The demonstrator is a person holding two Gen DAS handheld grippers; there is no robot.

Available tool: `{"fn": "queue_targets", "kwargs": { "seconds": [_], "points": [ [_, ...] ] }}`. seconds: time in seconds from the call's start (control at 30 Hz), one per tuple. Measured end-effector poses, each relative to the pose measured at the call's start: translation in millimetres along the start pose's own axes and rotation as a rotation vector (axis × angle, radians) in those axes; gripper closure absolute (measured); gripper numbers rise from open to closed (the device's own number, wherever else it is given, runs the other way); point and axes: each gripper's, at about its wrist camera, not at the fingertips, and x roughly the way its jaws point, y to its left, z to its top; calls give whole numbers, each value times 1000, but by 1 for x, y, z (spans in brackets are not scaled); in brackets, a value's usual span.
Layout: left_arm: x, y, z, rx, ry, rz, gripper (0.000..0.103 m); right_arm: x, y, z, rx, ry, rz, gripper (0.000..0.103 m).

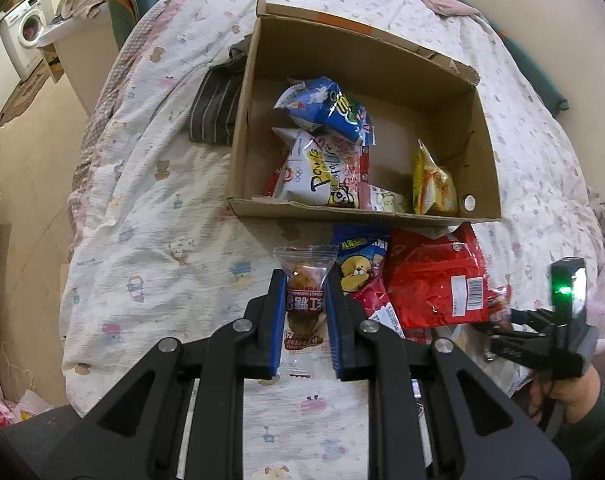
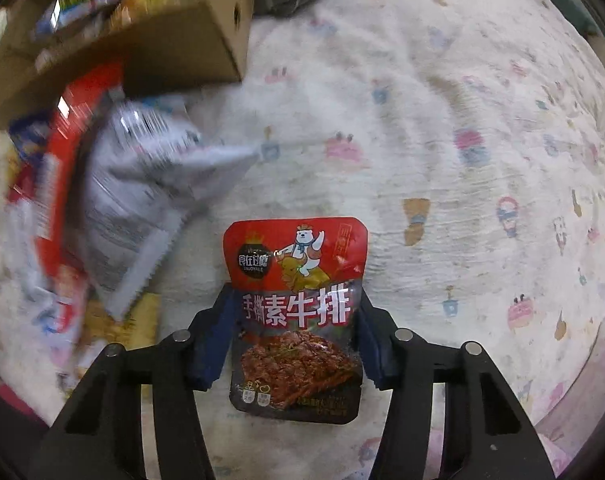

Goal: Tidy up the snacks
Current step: 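Carry the candy and jerky pack into the box and open both tools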

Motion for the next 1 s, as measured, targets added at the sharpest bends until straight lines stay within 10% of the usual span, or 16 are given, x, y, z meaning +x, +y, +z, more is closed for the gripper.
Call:
{"fn": "queue_targets", "kwargs": {
  "seconds": [0.47, 1.0],
  "points": [
    [-11, 2, 13, -4, -34, 33, 87, -128, -7, 20, 107, -429, 356, 47],
    [13, -31, 98, 59, -97, 39, 87, -130, 50, 134, -36, -463, 448, 47]
  ]
}}
